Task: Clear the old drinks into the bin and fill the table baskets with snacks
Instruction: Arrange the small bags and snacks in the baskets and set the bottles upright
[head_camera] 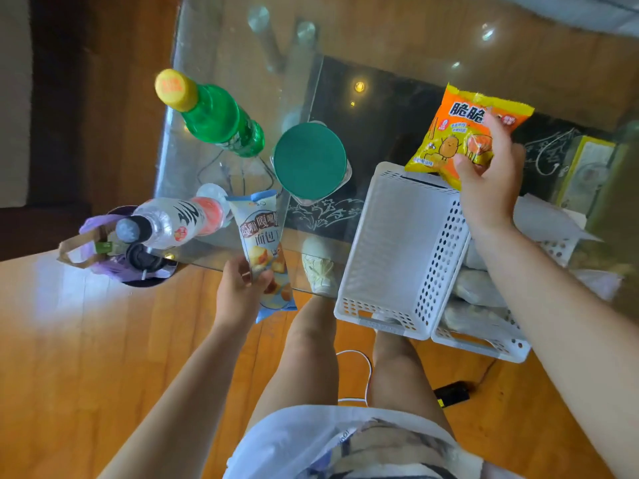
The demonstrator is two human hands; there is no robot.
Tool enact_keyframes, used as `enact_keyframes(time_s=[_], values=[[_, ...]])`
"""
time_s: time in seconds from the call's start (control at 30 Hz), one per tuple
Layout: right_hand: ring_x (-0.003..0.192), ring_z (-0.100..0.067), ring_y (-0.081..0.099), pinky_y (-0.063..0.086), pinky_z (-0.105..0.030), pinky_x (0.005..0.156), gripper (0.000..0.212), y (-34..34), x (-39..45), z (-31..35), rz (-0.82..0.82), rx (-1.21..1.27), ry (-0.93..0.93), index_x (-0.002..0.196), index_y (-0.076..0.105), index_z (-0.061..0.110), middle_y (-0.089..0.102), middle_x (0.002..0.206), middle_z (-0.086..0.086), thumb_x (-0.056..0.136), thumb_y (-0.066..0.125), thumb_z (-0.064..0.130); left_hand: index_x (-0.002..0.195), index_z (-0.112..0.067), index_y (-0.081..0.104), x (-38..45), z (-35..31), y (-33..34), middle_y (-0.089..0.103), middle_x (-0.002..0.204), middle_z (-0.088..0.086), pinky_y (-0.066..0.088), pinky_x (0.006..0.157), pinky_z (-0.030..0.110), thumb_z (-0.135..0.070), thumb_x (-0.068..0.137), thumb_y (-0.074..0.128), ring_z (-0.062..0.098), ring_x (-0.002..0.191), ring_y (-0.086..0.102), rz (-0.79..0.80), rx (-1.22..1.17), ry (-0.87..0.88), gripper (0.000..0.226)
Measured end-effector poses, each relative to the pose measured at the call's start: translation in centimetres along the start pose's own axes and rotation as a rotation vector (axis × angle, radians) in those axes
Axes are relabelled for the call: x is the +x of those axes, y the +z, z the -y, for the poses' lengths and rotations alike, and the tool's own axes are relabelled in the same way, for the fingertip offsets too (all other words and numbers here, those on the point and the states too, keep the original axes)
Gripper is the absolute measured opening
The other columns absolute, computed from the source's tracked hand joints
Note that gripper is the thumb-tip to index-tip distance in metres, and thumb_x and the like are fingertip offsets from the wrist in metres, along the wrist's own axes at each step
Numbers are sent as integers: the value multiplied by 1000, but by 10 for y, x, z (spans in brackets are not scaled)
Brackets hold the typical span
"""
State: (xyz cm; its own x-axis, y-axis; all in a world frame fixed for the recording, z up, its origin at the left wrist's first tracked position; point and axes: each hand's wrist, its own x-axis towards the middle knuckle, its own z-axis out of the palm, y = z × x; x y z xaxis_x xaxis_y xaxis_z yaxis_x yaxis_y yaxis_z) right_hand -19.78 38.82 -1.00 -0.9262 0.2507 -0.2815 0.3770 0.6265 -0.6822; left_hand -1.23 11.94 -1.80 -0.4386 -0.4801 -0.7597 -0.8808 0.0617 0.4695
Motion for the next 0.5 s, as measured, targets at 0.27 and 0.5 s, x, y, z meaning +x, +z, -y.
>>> enact_keyframes(time_s=[0.27, 0.5], values=[[114, -4, 36, 28, 11, 76, 52, -25, -98, -13, 59, -51, -66, 137, 43, 24, 39, 131, -15, 89, 57, 8, 97, -26, 51, -65, -24, 9, 66, 94, -7, 53, 61, 14, 4, 85, 60, 2, 82, 65, 211, -170, 225, 34], [111, -19, 51, 37, -11, 86, 60, -14, -136, -56, 137, -198, -24, 139, 41, 24, 43, 125, -12, 85, 63, 8, 112, -19, 55, -74, -54, 92, 64, 112, -2, 48, 77, 29, -26, 78, 70, 20, 97, 61, 181, 349, 398, 38]])
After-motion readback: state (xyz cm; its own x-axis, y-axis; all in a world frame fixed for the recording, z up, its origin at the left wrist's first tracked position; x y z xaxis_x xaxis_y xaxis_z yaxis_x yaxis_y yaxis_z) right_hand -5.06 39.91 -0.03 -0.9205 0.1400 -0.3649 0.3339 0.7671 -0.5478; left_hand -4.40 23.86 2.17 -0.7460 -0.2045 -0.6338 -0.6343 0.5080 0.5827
